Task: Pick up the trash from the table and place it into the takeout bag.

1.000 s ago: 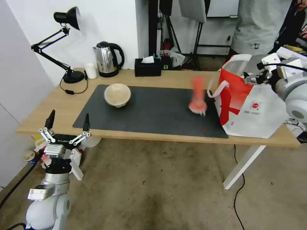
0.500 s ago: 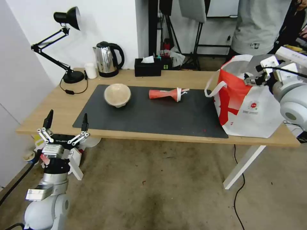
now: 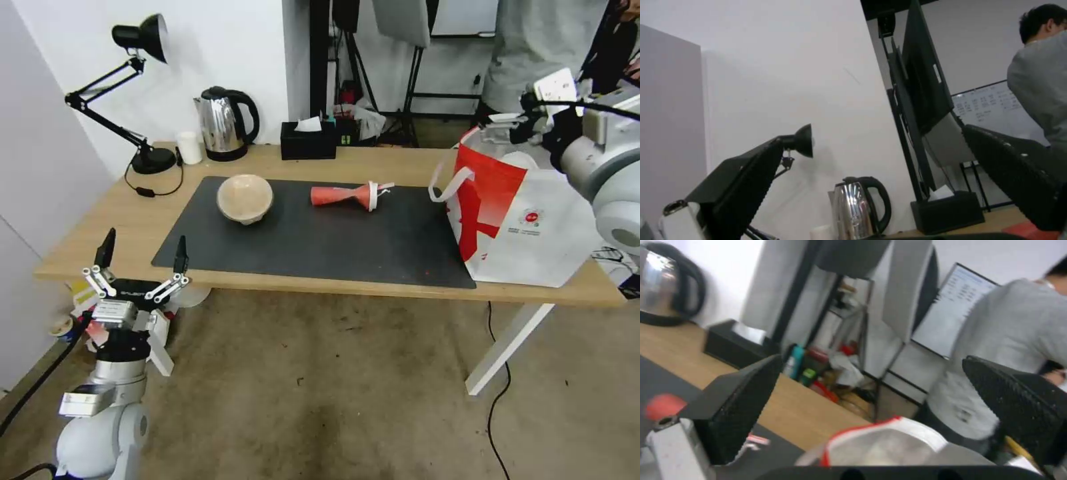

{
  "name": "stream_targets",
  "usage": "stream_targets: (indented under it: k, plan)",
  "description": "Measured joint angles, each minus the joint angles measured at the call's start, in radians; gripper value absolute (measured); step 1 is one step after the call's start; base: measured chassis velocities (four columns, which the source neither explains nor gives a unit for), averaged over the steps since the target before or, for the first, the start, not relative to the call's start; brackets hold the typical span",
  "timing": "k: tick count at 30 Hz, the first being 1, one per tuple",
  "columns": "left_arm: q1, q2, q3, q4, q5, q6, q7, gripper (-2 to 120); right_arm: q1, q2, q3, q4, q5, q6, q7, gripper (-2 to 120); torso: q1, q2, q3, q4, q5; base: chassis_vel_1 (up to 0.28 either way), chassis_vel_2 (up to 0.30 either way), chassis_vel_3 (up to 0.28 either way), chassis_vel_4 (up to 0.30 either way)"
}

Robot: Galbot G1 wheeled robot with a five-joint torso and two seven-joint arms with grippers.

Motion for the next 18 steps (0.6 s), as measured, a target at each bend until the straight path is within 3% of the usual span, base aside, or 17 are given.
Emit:
stream_targets:
  k: [10, 18]
  plan:
    - [-0.003, -0.004, 0.018, -0.007, 0.007, 0.002, 0.003, 100, 0.028, 0.002, -0.016, 0.048, 0.090, 0.006, -0.055, 100, 0.000, 0.000, 0.000, -0.0002, -0.0001, 0.000, 0.000, 0.000, 0.000]
    - [-0.005, -0.023, 0.036, -0.007, 0.025, 0.003, 0.003, 100, -0.011, 0.104, -0.063, 0.055, 0.094, -0.006, -0.063, 100, 0.000, 0.000, 0.000, 0.0000, 0.0001, 0.000, 0.000, 0.000, 0.000]
